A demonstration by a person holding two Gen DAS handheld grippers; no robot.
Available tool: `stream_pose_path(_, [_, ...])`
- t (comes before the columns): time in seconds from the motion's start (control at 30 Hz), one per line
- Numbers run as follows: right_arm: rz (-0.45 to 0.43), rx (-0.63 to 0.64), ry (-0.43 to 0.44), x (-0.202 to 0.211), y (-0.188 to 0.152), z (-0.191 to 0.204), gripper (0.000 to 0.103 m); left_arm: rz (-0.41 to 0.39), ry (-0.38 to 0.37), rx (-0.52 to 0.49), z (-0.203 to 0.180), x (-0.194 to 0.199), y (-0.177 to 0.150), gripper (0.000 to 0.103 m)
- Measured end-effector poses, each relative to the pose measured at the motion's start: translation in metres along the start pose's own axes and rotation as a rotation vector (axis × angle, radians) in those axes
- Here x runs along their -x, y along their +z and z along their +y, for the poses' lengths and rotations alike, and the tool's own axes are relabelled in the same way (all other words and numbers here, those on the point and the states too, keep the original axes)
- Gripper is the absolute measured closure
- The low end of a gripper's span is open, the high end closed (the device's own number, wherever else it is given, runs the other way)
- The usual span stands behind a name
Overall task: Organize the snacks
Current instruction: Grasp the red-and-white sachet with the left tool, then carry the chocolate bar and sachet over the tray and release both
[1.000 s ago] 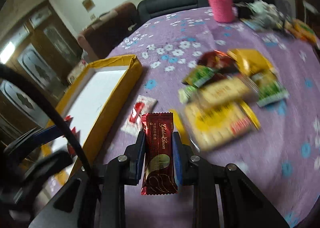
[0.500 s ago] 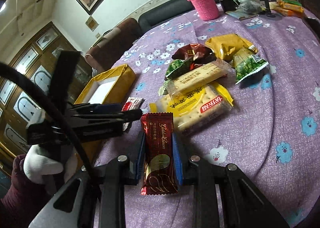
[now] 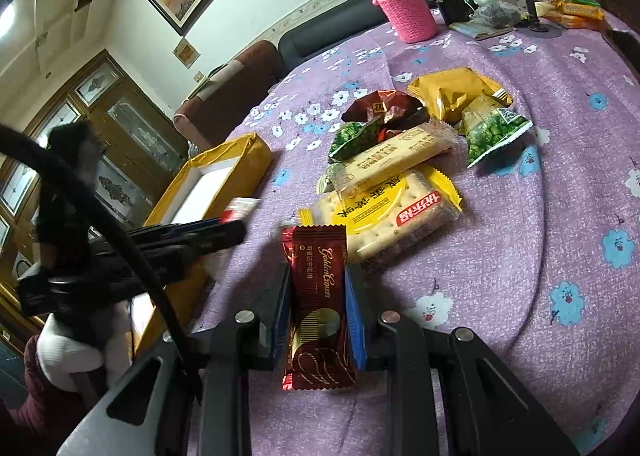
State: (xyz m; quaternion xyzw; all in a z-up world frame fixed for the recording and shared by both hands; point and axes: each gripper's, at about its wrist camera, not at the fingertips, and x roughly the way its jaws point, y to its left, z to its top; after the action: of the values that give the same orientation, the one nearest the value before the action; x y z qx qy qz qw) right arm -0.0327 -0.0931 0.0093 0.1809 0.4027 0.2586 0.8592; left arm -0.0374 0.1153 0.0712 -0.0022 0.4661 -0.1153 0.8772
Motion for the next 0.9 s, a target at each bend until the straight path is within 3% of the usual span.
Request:
stream_pose_path(0.13, [0.008,0.03,0.004,0.002,0.002,0.017,0.079,-0.064,0.035,0.049,0.038,0.041,-0.005,0.075])
stream_pose_path(0.27, [0.016,0.072,0.05,0.002,0.011,0.056,0.079,-0.105,0.124,0.106,0.088,0.061,-0.007,0.075])
stream_pose_path(0.5, [0.098,0.165,0.132,-0.041,0.028,0.141,0.079,-0.072,0.191,0.195,0.156,0.045,-0.009,0.075])
stream_pose_path(0.67, [0.173,0.201,0.102,-0.096,0.026,0.176,0.079,-0.025,0.18,0.235,0.181,0.023,-0.013,0.075])
stream_pose_path(0.9, [0.245,0.217,0.031,-0.151,0.019,0.191,0.079,-0.021,0.135,0.275,0.196,0.02,-0.02,0.073])
